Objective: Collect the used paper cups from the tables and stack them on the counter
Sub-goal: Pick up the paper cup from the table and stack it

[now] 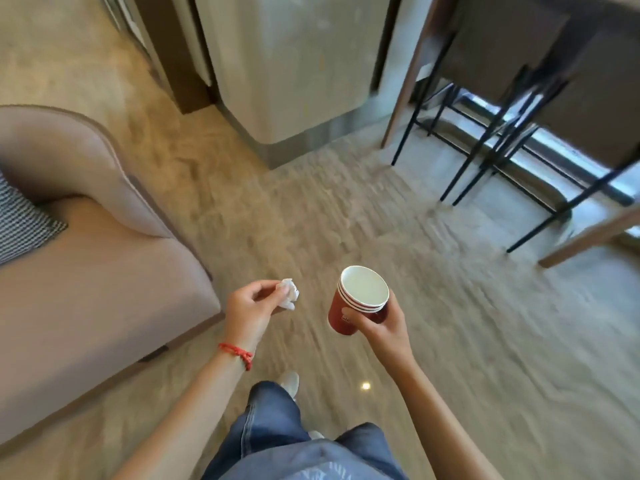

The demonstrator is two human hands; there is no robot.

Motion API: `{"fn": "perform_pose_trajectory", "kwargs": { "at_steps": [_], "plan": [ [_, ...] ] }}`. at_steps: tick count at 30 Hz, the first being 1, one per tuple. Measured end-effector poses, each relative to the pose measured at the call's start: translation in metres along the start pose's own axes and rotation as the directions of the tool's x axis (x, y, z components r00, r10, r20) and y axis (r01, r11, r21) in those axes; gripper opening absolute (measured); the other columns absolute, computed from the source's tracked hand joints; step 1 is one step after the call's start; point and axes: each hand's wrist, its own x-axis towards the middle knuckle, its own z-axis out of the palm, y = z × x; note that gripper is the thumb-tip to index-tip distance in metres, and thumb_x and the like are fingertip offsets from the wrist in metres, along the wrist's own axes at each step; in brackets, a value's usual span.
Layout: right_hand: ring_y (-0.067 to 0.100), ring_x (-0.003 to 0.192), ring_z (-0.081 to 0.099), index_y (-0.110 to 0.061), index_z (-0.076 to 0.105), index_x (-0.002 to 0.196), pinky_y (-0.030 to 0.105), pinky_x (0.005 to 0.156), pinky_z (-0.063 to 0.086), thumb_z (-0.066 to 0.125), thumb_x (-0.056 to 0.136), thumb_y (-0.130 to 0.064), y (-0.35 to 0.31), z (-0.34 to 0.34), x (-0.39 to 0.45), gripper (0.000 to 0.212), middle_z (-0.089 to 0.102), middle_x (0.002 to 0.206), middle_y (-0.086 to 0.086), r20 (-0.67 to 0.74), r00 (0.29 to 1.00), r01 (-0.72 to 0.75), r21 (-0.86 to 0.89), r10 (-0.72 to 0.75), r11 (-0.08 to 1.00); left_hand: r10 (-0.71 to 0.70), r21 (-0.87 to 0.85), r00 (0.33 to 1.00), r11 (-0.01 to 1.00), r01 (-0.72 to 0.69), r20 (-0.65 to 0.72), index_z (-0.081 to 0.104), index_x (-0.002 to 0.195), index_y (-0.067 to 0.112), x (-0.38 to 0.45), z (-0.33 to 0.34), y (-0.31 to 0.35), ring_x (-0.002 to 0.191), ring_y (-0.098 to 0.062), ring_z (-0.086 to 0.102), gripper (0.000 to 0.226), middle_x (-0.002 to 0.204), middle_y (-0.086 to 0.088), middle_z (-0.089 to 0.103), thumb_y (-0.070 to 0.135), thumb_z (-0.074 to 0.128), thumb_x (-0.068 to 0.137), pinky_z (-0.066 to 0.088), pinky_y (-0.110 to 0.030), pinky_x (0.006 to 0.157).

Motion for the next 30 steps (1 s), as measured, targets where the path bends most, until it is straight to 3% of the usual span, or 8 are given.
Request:
{"fn": "perform_pose_trajectory", "kwargs": {
  "at_steps": [7, 11, 14, 21, 30],
  "plan": [
    [-0.006, 0.086, 0.064, -0.029, 0.055, 0.105, 0.011, 0.071, 0.048, 0.080, 0.068, -0.001, -0.018, -0.023, 0.020, 0.053, 0.067, 0.101, -0.009, -0.385, 0.923, 0.028, 0.084, 0.006, 0.996, -0.052, 0.108, 0.943, 0.994, 0.017, 0.328, 0.069, 0.077, 0.000, 0.071, 0.062, 0.024, 0.059, -0.013, 0.069, 0.004, 0.066, -0.002, 0.074, 0.002, 0.068, 0.080, 0.054, -0.017, 0.057],
    [-0.008, 0.083, 0.063, -0.021, 0.055, 0.110, 0.009, 0.069, 0.047, 0.079, 0.068, 0.001, -0.027, -0.034, 0.028, 0.053, 0.066, 0.103, -0.003, -0.528, 0.849, 0.060, 0.125, 0.015, 0.990, -0.067, 0.149, 0.882, 0.989, -0.003, 0.466, 0.070, 0.072, 0.006, 0.100, 0.098, 0.036, 0.058, -0.013, 0.068, 0.008, 0.065, -0.001, 0.073, 0.002, 0.069, 0.079, 0.054, -0.017, 0.057],
    [-0.010, 0.077, 0.062, -0.025, 0.054, 0.103, 0.008, 0.066, 0.047, 0.079, 0.068, 0.002, -0.033, -0.044, 0.034, 0.051, 0.065, 0.099, -0.004, -0.610, 0.792, 0.070, 0.127, 0.022, 0.989, -0.083, 0.147, 0.832, 0.989, 0.002, 0.549, 0.070, 0.071, 0.007, 0.113, 0.126, 0.044, 0.059, -0.013, 0.068, 0.009, 0.068, -0.002, 0.074, 0.001, 0.069, 0.078, 0.054, -0.017, 0.057],
    [-0.008, 0.079, 0.063, -0.019, 0.055, 0.108, 0.010, 0.067, 0.048, 0.080, 0.066, 0.002, -0.040, -0.083, 0.069, 0.053, 0.066, 0.099, -0.002, -0.696, 0.717, 0.094, 0.144, 0.033, 0.985, -0.119, 0.175, 0.763, 0.985, 0.009, 0.635, 0.070, 0.073, 0.006, 0.144, 0.194, 0.047, 0.061, -0.012, 0.068, 0.007, 0.069, 0.001, 0.074, 0.001, 0.070, 0.078, 0.054, -0.018, 0.057],
    [-0.006, 0.087, 0.064, -0.029, 0.057, 0.104, 0.011, 0.072, 0.049, 0.083, 0.066, -0.005, -0.056, -0.181, 0.158, 0.053, 0.068, 0.098, -0.011, -0.682, 0.732, 0.111, 0.096, -0.016, 0.989, -0.101, 0.163, 0.765, 0.987, -0.005, 0.636, 0.068, 0.076, 0.005, 0.191, 0.318, 0.055, 0.058, -0.008, 0.068, 0.006, 0.065, 0.005, 0.073, -0.001, 0.068, 0.079, 0.055, -0.018, 0.056]
  ]
}}
